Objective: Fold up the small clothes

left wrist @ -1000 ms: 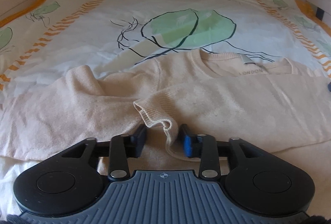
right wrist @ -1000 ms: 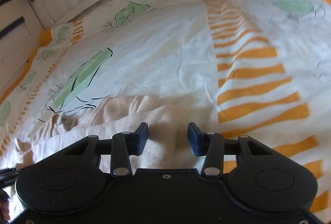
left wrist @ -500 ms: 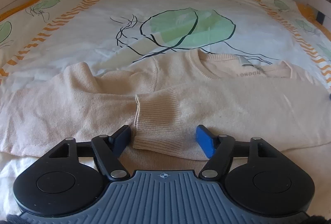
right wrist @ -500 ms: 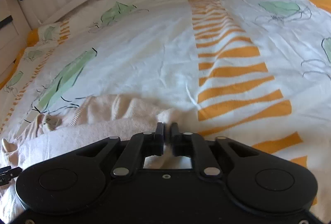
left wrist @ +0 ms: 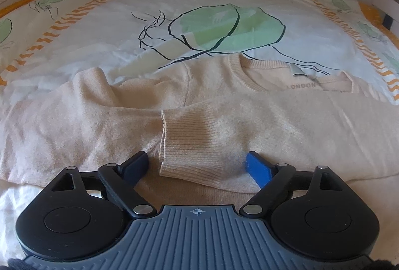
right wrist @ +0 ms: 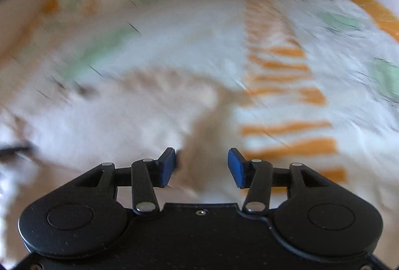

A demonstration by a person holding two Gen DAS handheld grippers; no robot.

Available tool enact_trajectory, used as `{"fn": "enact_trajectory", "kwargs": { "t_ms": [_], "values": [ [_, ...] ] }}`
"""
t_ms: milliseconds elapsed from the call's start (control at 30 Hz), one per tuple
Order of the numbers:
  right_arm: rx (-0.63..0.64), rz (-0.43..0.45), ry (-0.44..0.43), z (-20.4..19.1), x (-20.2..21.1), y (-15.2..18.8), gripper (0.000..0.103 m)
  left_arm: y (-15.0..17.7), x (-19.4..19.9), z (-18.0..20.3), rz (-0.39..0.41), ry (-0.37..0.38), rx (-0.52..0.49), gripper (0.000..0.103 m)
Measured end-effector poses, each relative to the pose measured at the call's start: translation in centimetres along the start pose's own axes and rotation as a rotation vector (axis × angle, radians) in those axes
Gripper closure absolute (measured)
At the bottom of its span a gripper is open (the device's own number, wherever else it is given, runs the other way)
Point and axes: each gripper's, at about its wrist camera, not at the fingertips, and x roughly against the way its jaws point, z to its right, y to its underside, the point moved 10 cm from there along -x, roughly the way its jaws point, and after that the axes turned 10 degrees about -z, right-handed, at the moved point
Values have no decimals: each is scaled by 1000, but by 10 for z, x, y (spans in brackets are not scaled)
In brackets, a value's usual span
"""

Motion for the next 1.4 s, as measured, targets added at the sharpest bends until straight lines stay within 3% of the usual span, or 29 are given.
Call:
{"fn": "enact_trajectory", "kwargs": {
  "t_ms": [100,200,333,467,600,800,1067,1267,1400],
  "values": [
    [-14,-4,29,8,0,-1,48,2,-1,-1,1,14,37,11],
    [-42,21,38,10,6,-1,46,6,1,-2,53,16,78,11],
    [-78,93,43,7,31,5,41,12,11,-4,94,33,107,11],
    [-71,164,35,-1,57,11,30,19,33,-13,119,135,146,11],
    [-60,190,-22,-17,71,23,5,26,61,-36,135,216,174,10],
    [-10,157,-65,-53,71,45,1,26,85,-111,158,138,280,8],
    [38,162,-102,-113,79,57,1,35,89,-246,163,7,611,7],
    [70,120,-126,-152,73,62,1,53,66,-334,124,38,886,7],
    [81,86,-139,-173,68,67,1,42,54,-350,139,47,858,7]
  ]
}}
